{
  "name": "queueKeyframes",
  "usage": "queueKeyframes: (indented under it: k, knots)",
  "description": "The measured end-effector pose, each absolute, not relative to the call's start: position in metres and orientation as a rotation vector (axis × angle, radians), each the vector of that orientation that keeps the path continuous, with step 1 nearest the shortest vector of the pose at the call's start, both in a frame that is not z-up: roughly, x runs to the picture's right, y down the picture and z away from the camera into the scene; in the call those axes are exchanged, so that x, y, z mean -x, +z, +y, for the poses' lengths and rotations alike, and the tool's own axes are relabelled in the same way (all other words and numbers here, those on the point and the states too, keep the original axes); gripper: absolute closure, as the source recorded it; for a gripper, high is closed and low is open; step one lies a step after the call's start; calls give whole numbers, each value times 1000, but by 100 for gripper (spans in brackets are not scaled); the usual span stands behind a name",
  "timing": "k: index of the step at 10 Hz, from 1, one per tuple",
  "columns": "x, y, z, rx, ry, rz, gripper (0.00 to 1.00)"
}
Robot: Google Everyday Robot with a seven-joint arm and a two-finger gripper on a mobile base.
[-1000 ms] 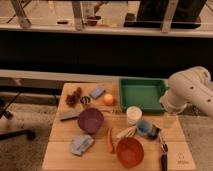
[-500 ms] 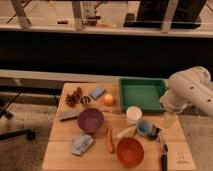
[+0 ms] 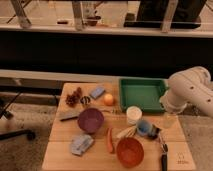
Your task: Place eraser in plastic cup
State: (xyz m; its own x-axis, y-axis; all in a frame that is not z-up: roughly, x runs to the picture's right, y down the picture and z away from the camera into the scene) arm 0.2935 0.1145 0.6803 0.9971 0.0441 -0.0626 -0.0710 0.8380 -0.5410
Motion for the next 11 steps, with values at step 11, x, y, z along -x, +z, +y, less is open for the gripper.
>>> queueKeyframes:
  k: [11]
  knots:
    - [-279, 678, 122, 562, 50, -27, 20]
